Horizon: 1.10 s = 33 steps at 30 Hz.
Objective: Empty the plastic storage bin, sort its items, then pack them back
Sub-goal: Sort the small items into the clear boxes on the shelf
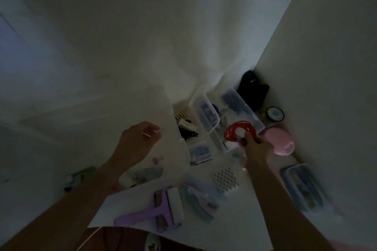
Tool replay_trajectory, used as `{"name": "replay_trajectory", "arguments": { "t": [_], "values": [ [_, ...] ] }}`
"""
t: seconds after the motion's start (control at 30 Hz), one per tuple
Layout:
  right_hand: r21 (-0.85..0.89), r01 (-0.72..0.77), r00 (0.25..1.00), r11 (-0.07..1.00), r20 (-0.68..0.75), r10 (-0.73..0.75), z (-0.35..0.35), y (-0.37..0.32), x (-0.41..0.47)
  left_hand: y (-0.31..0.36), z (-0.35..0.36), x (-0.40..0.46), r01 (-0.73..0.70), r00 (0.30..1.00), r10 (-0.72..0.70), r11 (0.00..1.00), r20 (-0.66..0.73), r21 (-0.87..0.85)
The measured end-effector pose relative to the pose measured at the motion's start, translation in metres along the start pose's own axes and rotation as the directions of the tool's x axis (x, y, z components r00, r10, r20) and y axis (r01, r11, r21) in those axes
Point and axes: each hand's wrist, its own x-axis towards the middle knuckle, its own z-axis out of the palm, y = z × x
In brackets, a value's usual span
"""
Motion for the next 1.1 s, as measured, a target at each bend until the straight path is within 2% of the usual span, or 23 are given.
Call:
{"name": "replay_trajectory", "arguments": {
  "t": [0.07,0.13,0.2,0.27,0.33,0.4,0.47,0.5,0.57,0.63,0.7,0.77,0.83,0.9,1.0,1.1],
  "values": [
    [-0.046,0.009,0.996,0.999,0.084,-0.005,0.001,-0.005,0.011,-0.014,-0.004,-0.002,0.005,1.000,-0.005,1.000,-0.016,0.000],
    [-0.156,0.045,0.996,0.987,0.089,-0.031,0.006,-0.006,0.010,-0.030,-0.013,-0.006,-0.004,1.000,0.004,1.000,-0.021,0.029],
    [-0.240,0.228,0.974,0.943,0.057,-0.221,0.016,-0.008,-0.007,-0.048,-0.025,-0.013,0.009,0.999,-0.006,0.997,-0.036,0.081],
    [-0.233,0.519,0.855,0.823,0.142,-0.499,0.036,-0.016,-0.047,-0.070,-0.047,-0.024,0.007,0.998,0.004,0.985,-0.062,0.170],
    [-0.140,0.689,0.709,0.711,0.335,-0.621,0.063,-0.024,-0.099,-0.095,-0.074,-0.036,0.011,0.999,0.005,0.941,-0.047,0.337],
    [-0.056,0.728,0.577,0.683,0.588,-0.566,0.094,-0.025,-0.149,-0.119,-0.104,-0.046,0.024,0.999,-0.037,0.852,0.015,0.523],
    [-0.035,0.769,0.397,0.638,0.809,-0.434,0.131,-0.015,-0.183,-0.143,-0.128,-0.057,0.007,0.996,-0.065,0.769,0.067,0.639],
    [-0.058,0.805,0.324,0.591,0.877,-0.356,0.151,-0.004,-0.192,-0.155,-0.137,-0.061,-0.022,0.995,-0.053,0.730,0.089,0.683],
    [-0.125,0.856,0.224,0.501,0.964,-0.142,0.191,0.016,-0.202,-0.174,-0.147,-0.067,-0.098,0.989,-0.016,0.659,0.144,0.746],
    [-0.158,0.890,0.148,0.429,0.987,0.057,0.228,0.034,-0.206,-0.186,-0.148,-0.068,-0.148,0.969,-0.074,0.585,0.235,0.797],
    [-0.190,0.910,0.120,0.368,0.971,0.205,0.261,0.053,-0.208,-0.197,-0.144,-0.064,-0.194,0.941,-0.149,0.497,0.304,0.845],
    [-0.179,0.958,0.114,0.226,0.955,0.275,0.289,0.069,-0.211,-0.207,-0.138,-0.060,-0.207,0.933,-0.174,0.452,0.314,0.867],
    [-0.138,0.989,0.117,0.047,0.944,0.307,0.309,0.082,-0.213,-0.220,-0.132,-0.059,-0.220,0.952,-0.110,0.405,0.287,0.887],
    [-0.100,0.994,0.111,-0.048,0.940,0.322,0.320,0.091,-0.218,-0.225,-0.132,-0.058,-0.239,0.960,-0.051,0.369,0.276,0.898],
    [-0.079,0.993,0.101,-0.091,0.959,0.265,0.324,0.102,-0.224,-0.233,-0.133,-0.060,-0.298,0.951,0.029,0.355,0.308,0.886],
    [-0.106,0.993,0.113,-0.045,0.978,0.176,0.326,0.099,-0.221,-0.226,-0.137,-0.060,-0.334,0.940,0.200,0.381,0.275,0.862]
  ]
}}
